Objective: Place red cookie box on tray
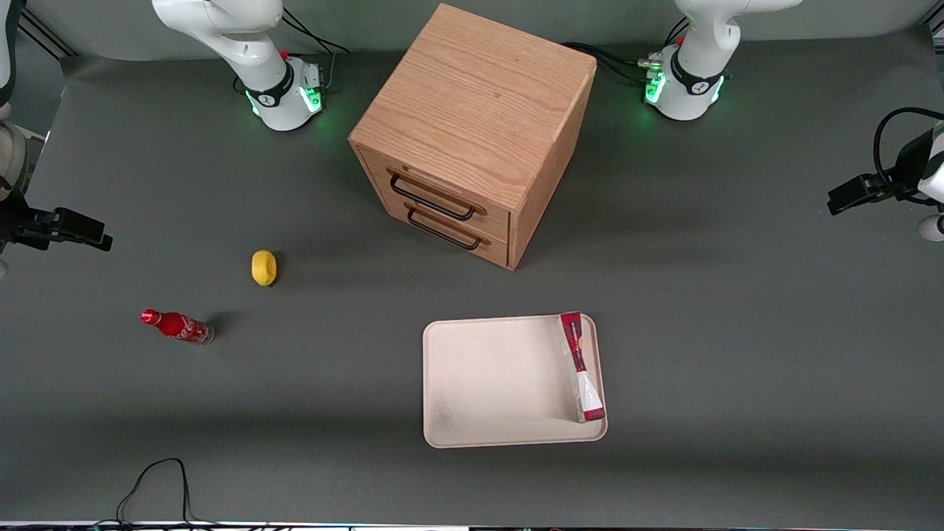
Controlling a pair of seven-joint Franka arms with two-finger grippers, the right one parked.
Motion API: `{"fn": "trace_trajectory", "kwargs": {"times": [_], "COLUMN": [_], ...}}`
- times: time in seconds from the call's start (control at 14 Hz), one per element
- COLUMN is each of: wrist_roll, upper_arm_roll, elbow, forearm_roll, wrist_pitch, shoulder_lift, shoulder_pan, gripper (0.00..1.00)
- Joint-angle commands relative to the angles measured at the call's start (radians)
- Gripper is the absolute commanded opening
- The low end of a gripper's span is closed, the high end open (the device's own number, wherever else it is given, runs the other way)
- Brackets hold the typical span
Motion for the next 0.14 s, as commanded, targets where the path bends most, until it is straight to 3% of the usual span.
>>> {"fn": "trace_trajectory", "kwargs": {"times": [0.0, 0.07], "wrist_roll": [0.006, 0.011], "upper_arm_roll": [-0.046, -0.045], "elbow": [0.037, 0.039], "forearm_roll": [0.011, 0.014], "wrist_pitch": [-0.032, -0.030], "shoulder_lift": [0.016, 0.018], "shoulder_pan": [0.033, 0.026], "gripper": [1.00, 1.00]}}
